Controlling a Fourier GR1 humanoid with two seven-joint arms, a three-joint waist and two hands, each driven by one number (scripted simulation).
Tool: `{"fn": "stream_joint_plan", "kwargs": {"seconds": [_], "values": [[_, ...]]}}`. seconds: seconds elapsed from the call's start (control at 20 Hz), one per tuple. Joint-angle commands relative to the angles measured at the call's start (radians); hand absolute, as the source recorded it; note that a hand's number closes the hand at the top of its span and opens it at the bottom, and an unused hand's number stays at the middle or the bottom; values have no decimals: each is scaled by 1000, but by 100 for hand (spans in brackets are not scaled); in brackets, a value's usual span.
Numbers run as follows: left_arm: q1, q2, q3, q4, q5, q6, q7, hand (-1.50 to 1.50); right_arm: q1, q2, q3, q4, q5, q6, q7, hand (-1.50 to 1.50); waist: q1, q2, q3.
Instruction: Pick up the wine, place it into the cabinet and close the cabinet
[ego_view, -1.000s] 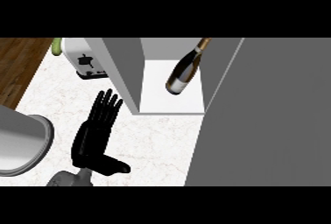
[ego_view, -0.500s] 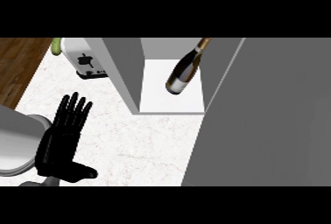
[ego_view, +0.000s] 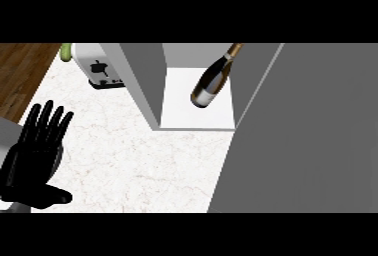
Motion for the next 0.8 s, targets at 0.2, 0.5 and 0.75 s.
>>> {"fn": "stream_joint_plan", "kwargs": {"seconds": [0.2, 0.5, 0.75], "values": [[-22, 60, 71, 54, 60, -82, 34, -150, -105, 146, 113, -163, 9, -18, 160, 150, 1, 3, -3], [-2, 59, 68, 48, 53, -121, 18, -150, -174, 216, 105, -87, -39, 13, 166, 150, 33, 7, -4], [-42, 96, 100, 42, 83, -121, 58, -150, -254, 266, 46, -32, -96, 39, 201, 150, 59, 16, -4]]}}
